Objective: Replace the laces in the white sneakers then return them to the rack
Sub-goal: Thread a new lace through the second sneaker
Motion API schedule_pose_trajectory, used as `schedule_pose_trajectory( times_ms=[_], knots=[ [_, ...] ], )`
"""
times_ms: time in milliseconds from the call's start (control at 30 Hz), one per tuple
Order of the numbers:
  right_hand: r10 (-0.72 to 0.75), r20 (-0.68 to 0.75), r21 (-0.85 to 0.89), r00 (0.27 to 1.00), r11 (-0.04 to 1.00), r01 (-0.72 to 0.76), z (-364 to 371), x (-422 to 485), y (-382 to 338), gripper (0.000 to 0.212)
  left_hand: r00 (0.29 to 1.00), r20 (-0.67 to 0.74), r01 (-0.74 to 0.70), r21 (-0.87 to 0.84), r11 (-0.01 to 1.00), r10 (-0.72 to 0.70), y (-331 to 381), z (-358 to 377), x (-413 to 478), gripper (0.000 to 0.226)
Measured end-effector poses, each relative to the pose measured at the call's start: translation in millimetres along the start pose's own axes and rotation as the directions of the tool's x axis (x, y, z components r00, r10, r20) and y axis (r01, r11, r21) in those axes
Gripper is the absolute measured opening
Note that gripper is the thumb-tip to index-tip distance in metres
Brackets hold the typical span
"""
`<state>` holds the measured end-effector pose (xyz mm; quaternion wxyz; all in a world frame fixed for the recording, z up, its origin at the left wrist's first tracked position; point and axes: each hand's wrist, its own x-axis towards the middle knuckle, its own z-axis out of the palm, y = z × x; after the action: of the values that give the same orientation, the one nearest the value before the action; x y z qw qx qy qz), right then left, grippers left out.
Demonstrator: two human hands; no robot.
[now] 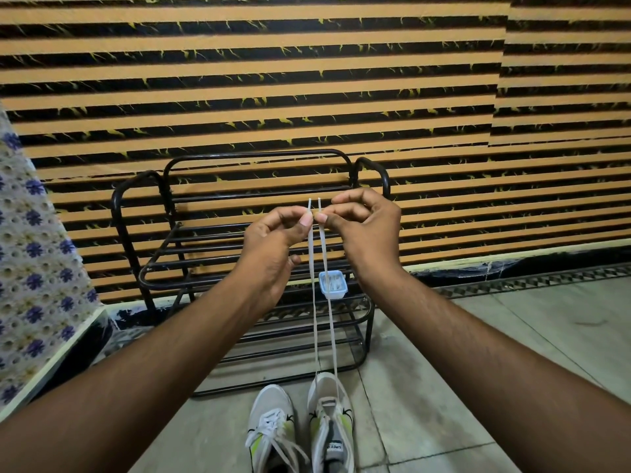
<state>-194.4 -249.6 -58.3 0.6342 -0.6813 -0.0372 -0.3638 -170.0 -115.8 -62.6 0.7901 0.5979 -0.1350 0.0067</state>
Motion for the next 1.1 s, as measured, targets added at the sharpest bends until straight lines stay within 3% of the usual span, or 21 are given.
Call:
schedule_pose_trajectory(
  times_ms=[633, 767, 1100],
  knots=[
    [-0.032, 0.005, 0.0, 0.999, 0.999, 0.032, -6, 0, 13, 0.026, 1.0, 0.002, -0.027, 0.078, 0.997, 0.027, -7, -7, 7, 0.012],
    [-0.036, 0.043, -0.03, 0.998, 0.999, 0.037, -16, -6, 31, 0.024, 0.999, 0.012, 0.038, 0.031, 0.999, -0.038, -19, -18, 12, 0.014],
    [0.094, 0.095, -0.211, 0.991, 0.975, -0.072, -33, -40, 132, 0.015, 0.993, -0.017, 0.115, 0.395, 0.912, -0.118, -115, -52, 14, 0.004]
  ],
)
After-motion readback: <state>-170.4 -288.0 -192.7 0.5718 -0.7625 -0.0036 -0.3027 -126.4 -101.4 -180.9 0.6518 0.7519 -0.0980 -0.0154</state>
